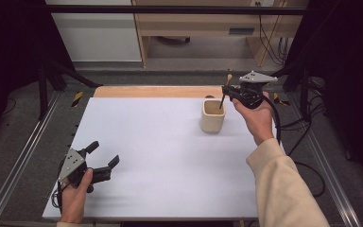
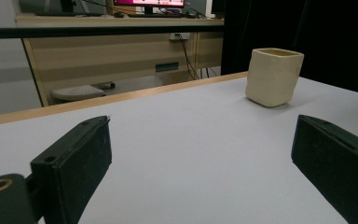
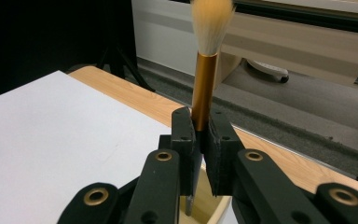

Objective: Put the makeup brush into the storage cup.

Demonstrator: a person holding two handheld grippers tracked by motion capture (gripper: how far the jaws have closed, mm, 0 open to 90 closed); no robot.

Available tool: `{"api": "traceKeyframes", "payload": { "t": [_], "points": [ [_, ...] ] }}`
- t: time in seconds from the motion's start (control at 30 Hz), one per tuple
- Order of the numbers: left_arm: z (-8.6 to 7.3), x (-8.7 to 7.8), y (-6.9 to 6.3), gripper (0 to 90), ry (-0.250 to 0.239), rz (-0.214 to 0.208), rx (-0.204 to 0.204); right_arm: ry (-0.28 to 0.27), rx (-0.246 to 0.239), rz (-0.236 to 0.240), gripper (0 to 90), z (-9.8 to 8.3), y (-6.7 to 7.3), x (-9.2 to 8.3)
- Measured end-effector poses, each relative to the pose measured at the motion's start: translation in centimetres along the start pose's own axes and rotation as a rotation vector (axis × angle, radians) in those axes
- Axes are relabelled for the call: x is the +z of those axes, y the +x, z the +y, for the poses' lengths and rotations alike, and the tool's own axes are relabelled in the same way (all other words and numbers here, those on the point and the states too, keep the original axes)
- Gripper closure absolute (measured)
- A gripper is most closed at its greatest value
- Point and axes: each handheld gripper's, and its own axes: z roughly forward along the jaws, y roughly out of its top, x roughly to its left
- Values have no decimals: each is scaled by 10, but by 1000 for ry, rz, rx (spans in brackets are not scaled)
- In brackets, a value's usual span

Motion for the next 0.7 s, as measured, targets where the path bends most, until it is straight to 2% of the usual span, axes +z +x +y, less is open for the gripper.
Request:
{"api": "traceKeyframes", "payload": {
  "t": [0.37,0.53,0.7],
  "points": [
    [0,0,-1,40,4,-3,9,25,-7,9,831,-6,4,9],
    [0,1,-2,40,10,-8,13,27,2,11,831,-8,5,11],
    [0,2,-2,40,11,-10,12,39,13,7,831,-18,3,12]
  ]
}}
